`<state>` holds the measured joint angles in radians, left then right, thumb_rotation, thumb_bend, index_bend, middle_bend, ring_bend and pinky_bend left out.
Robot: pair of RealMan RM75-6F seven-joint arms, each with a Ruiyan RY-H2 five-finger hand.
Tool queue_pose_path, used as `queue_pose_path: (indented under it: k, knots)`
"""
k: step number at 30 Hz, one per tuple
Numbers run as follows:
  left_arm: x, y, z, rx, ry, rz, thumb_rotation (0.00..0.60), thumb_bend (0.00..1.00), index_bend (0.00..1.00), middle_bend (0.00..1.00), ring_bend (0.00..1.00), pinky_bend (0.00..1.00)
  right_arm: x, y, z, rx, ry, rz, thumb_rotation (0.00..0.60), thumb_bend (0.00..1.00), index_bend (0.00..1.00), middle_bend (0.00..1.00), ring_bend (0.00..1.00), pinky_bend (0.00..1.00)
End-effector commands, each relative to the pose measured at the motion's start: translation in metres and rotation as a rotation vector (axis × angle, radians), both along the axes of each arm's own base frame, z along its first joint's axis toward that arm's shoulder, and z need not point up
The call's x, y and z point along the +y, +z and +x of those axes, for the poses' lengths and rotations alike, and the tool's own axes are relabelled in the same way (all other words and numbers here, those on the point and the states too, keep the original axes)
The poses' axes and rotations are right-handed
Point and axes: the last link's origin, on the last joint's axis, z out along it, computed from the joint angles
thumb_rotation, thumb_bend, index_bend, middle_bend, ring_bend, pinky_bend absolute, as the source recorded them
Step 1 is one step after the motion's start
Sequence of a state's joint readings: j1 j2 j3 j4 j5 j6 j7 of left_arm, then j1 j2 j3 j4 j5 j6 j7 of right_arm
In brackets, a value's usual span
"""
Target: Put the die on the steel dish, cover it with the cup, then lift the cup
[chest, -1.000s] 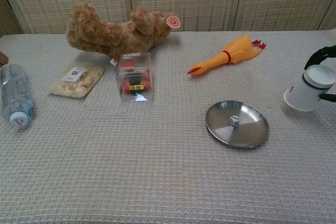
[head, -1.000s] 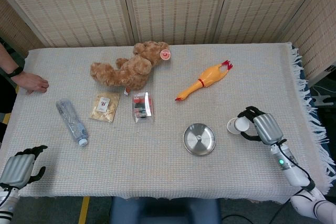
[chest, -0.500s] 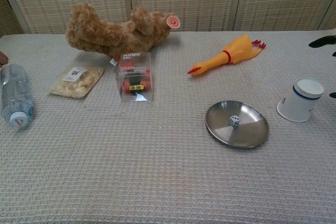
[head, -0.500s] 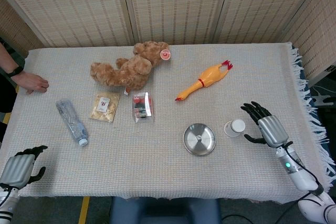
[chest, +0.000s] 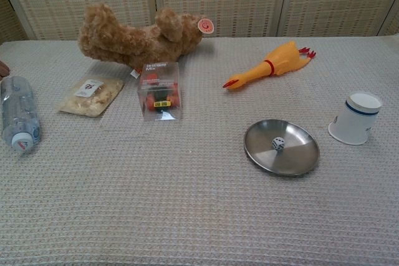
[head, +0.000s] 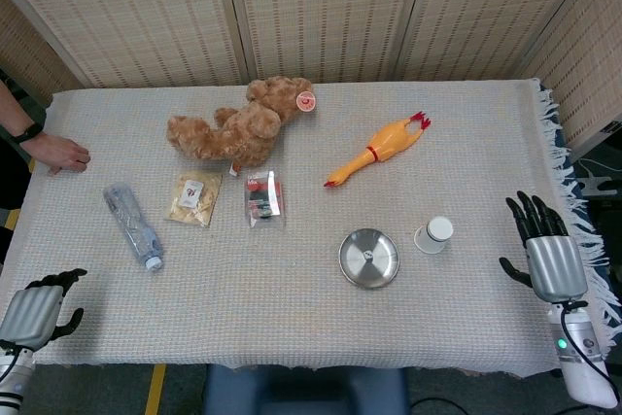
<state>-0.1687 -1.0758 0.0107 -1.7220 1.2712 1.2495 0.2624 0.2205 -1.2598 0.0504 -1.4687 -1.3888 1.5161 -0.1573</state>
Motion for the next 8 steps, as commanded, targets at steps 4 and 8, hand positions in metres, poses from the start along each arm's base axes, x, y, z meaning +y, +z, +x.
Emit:
queue_pose_path:
  k: [4, 8]
  knots:
    - [0.0028, -0.0029, 0.0025, -0.014, -0.021, -0.003, 0.600, 0.38, 0.21, 0.26, 0.25, 0.33, 0.0151, 0.0184, -0.0014, 0.010, -0.071, -0.093, 0.600, 0.07, 0.00, 0.00, 0.00, 0.15]
    - [0.0038, -0.0043, 0.0019, -0.015, -0.028, -0.007, 0.600, 0.38, 0.21, 0.26, 0.25, 0.33, 0.0167, 0.0187, -0.0002, 0.001, -0.067, -0.088, 0.600, 0.07, 0.00, 0.00, 0.00, 0.15]
